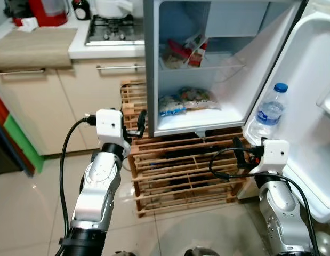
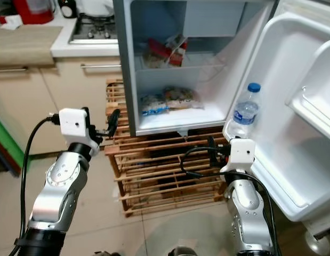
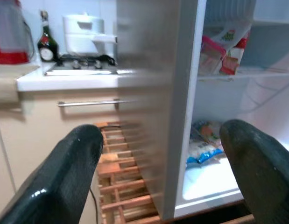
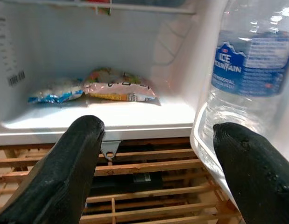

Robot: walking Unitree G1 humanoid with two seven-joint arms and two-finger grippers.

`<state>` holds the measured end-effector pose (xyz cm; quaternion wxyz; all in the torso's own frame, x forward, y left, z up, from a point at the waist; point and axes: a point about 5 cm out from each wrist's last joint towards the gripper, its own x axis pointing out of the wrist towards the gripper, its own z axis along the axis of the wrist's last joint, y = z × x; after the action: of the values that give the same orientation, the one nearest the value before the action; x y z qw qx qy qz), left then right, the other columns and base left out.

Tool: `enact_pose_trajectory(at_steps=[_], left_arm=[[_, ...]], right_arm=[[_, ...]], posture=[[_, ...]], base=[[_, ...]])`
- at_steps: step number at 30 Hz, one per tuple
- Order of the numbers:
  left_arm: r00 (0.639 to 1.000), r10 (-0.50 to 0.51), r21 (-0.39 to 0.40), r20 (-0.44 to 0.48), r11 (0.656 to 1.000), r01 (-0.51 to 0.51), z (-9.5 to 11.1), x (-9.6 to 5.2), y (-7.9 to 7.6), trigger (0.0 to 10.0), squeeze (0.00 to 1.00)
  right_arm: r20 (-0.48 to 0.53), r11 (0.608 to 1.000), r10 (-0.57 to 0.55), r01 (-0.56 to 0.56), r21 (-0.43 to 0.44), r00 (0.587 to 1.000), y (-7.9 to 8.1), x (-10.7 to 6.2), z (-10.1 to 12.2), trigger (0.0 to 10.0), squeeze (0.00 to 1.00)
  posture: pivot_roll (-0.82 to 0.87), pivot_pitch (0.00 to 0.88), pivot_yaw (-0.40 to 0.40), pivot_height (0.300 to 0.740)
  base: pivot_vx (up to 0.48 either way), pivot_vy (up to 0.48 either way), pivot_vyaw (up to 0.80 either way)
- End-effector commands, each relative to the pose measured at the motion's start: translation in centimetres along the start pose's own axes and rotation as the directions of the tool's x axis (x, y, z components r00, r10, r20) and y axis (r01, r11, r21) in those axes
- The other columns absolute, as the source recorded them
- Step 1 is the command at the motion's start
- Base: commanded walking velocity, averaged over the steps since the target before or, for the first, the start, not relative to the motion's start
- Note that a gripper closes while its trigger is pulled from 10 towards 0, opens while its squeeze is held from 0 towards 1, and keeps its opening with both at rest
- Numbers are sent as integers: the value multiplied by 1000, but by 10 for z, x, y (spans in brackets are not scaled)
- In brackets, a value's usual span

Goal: Restocking fridge

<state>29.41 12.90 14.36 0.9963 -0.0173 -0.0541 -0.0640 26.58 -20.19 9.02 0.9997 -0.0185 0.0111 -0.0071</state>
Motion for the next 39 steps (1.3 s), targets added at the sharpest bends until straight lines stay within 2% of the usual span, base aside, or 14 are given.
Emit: enact_pose_trajectory(at_steps=[1, 17, 19, 22, 23, 24, 25, 28, 30, 32, 33, 35, 36, 39], left_arm=[[1000, 0, 16, -9, 1000, 0, -2, 2, 0, 10000, 0], [999, -32, 7, -18, 999, 33, -5, 8, -5, 10000, 0], [994, -96, -27, -51, 995, 95, -13, 9, -7, 10000, 0], [982, -174, -67, -78, 983, 169, -20, 10, -10, 10000, 0], [953, -292, -113, -85, 953, 282, -23, 12, -17, 10000, 0], [953, -292, -113, -85, 953, 282, -23, 12, -17, 10000, 0], [933, -348, -137, -94, 933, 334, -25, 12, -21, 10000, 0], [806, -586, -205, -82, 802, 562, -19, 6, -49, 10000, 0], [732, -679, -192, -52, 726, 660, -12, 4, -61, 10000, 0], [713, -699, -182, -52, 709, 681, -11, 3, -63, 10000, 0], [676, -735, -169, -51, 673, 720, -11, 2, -64, 10000, 0], [666, -744, -165, -51, 664, 729, -11, 1, -64, 10000, 0], [641, -765, -161, -60, 641, 750, -11, 0, -62, 10000, 0], [629, -775, -160, -60, 630, 760, -10, -1, -59, 10000, 0]], right_arm=[[-17, 1000, -17, 17, 4, 1000, -4, -3, -5, 10000, 0], [-87, 999, -41, 38, -32, 995, -20, -17, -23, 10000, 0], [-206, 994, -100, 88, -67, 973, -46, -39, -48, 10000, 0], [-299, 987, -158, 139, -85, 941, -66, -55, -65, 10000, 0], [-390, 958, -285, 248, -143, 876, -94, -71, -81, 10000, 0], [-390, 958, -285, 248, -143, 876, -94, -71, -81, 10000, 0], [-407, 936, -351, 311, -162, 843, -106, -77, -84, 10000, 0], [-416, 835, -548, 506, -217, 725, -142, -91, -83, 10000, 0], [-387, 775, -630, 569, -273, 673, -162, -99, -78, 10000, 0], [-372, 754, -657, 590, -289, 656, -168, -101, -75, 10000, 0], [-329, 712, -702, 630, -310, 632, -183, -103, -67, 10000, 0], [-309, 699, -715, 641, -315, 627, -188, -104, -63, 10000, 0], [-230, 673, -739, 675, -303, 633, -204, -97, -43, 10000, 0], [-116, 648, -756, 713, -269, 644, -219, -84, -12, 10000, 0]], posture=[[-176, 0, 0, 740], [-203, 0, 13, 740], [-210, 0, 9, 740], [-215, 0, 6, 740], [-224, 0, 4, 740], [-224, 0, 4, 740], [-224, 0, 4, 740], [-250, 0, 11, 740], [-250, 0, 11, 740], [-260, 0, 20, 740], [-264, 0, 23, 740], [-264, 0, 23, 740], [-270, 0, 36, 740], [-270, 0, 44, 740]], base=[[-289, 0, 0], [-286, 0, 0], [0, 0, 0], [0, 0, 0], [0, 0, 0], [0, 0, 0], [0, 0, 0], [0, 0, 0], [0, 0, 0], [0, 0, 0], [0, 0, 0], [0, 0, 0], [0, 0, 0], [0, 0, 0]])
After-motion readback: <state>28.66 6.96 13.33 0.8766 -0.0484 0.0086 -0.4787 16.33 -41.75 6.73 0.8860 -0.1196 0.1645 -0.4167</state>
